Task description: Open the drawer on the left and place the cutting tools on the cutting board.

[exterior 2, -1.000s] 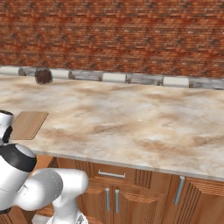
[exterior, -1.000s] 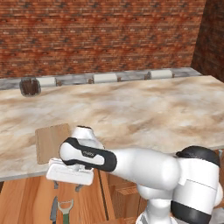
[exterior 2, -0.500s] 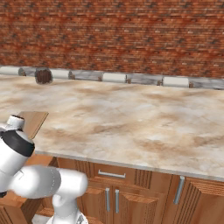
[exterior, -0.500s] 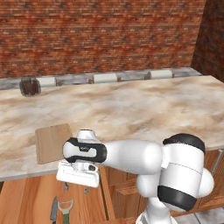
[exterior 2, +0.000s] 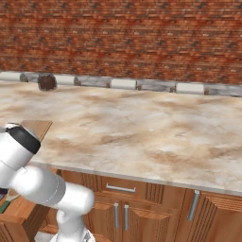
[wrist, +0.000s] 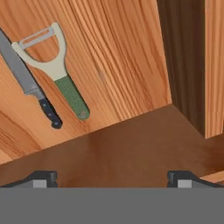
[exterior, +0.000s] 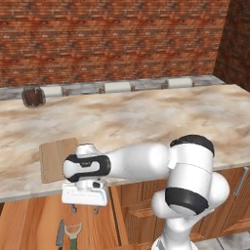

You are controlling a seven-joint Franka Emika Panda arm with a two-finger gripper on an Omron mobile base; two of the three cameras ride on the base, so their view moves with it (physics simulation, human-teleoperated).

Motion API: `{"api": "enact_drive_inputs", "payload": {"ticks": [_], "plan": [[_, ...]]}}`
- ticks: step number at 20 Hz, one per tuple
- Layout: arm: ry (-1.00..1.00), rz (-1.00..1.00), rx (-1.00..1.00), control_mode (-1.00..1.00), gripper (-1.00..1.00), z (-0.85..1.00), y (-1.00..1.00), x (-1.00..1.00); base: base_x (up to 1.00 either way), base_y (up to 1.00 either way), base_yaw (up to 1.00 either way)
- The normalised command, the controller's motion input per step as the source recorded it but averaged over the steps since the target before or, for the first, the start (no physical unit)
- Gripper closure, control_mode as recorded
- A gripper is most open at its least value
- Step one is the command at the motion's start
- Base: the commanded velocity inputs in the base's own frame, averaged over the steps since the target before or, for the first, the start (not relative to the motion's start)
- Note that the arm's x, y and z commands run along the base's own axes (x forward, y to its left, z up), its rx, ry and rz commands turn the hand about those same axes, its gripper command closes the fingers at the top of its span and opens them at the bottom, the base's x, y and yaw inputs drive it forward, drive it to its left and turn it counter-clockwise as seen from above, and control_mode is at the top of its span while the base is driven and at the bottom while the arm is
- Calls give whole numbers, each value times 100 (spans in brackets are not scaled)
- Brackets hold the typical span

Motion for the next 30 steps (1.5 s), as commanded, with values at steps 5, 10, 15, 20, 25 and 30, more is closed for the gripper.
{"api": "enact_drive_inputs", "payload": {"ticks": [5, 10, 15, 20, 25, 30], "plan": [[-5, 8, -19, -100, -100, -18, 0, 0, 0, 0, 0], [-3, 16, -13, -100, -100, -38, -6, -13, 0, 0, 0], [-8, 13, -2, -100, -100, -36, -20, -31, 0, 0, 0], [-2, 3, 6, -100, -100, -8, -3, -15, 0, 0, 0], [0, 0, 11, -100, -100, -19, 0, 0, 0, 0, 0], [-2, 0, 12, -100, -100, -36, 0, 0, 0, 0, 0]]}}
